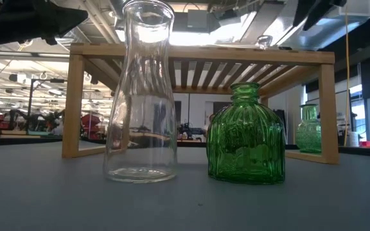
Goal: Sort vases onto shelf
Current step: Put the top right green bottle on the shelf
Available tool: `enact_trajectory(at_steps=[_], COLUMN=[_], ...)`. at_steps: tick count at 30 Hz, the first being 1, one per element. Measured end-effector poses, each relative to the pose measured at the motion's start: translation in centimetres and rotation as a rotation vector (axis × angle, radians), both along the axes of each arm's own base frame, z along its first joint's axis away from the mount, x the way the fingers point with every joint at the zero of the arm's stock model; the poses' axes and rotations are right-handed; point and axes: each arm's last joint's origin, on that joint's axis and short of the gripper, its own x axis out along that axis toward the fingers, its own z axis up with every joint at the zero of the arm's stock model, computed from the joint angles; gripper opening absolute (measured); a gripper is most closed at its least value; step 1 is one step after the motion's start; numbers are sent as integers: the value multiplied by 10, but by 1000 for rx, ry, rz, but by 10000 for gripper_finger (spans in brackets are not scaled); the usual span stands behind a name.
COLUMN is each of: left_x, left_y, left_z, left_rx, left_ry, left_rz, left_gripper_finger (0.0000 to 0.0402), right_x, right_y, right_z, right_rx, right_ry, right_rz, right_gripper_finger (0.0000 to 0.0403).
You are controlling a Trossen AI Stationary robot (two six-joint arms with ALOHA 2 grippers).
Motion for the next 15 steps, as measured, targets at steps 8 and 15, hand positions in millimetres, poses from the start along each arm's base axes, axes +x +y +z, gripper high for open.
enact_trajectory(at_steps=[8,15], left_x=[0,0], left_y=[0,0], left_z=[0,0], left_rx=[0,0], left_ry=[0,-1], left_rz=[0,0], left_gripper_finger=[37,37], right_x=[-3,-6], right_y=[-3,-21], right_z=[0,-3], right_rx=[-52,-32], right_ry=[17,43], right_rz=[-81,-179], right_gripper_finger=[243,243])
